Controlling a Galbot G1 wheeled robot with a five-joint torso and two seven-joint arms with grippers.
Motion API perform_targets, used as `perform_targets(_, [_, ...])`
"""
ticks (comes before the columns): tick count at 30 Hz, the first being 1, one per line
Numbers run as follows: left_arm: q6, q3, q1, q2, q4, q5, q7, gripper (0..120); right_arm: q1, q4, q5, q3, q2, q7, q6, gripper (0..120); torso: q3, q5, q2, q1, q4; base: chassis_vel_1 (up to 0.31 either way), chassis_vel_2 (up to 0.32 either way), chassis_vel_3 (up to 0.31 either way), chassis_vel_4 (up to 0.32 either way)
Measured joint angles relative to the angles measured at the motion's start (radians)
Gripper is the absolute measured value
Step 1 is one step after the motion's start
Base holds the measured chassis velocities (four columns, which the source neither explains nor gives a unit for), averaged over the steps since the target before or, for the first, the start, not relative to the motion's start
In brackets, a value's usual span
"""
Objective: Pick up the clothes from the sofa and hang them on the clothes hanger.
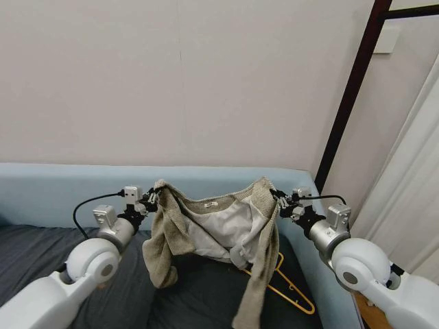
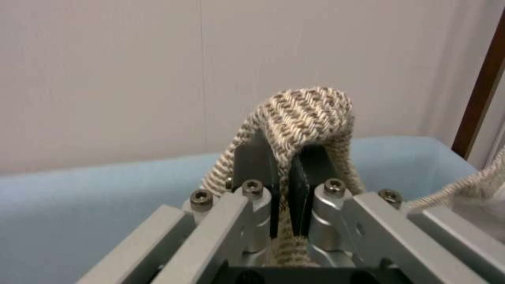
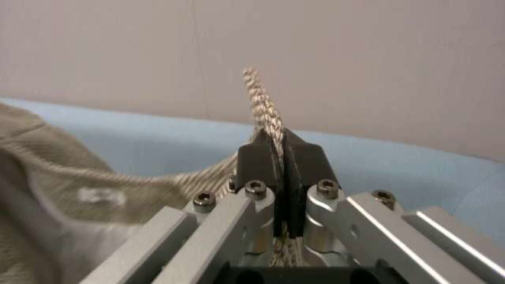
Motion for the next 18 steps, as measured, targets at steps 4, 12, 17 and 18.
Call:
perform_targets(4, [-0.007, -0.118, 0.077, 0.071, -0.047, -0.016, 0.005, 3, 0.012, 0.023, 0.042, 0.03, -0.009, 0.021, 0.0, 0, 0.0, 0.0, 0.0, 0.0, 0.0004, 0.0, 0.0, 0.0, 0.0])
perform_targets(12, [-0.012, -0.24, 0.2, 0.106, -0.138, -0.045, 0.008, 3, -0.06, 0.2, 0.147, 0.134, -0.09, 0.098, -0.021, 0, 0.0, -0.0001, 0.0, 0.0, -0.0003, 0.0, 0.0, 0.0, 0.0])
perform_targets(17, [0.004, -0.287, 0.182, 0.131, -0.162, -0.123, -0.002, 3, -0.039, 0.29, 0.223, 0.153, -0.126, 0.158, -0.04, 0, 0.0, -0.0002, 0.0, 0.0, 0.0003, 0.0, 0.0, 0.0, 0.0])
perform_targets(18, [0.009, -0.288, 0.167, 0.137, -0.158, -0.143, -0.005, 3, -0.028, 0.294, 0.236, 0.153, -0.128, 0.166, -0.041, 0, 0.0, 0.0, 0.0, 0.0, 0.0003, 0.0, 0.0, 0.0, 0.0])
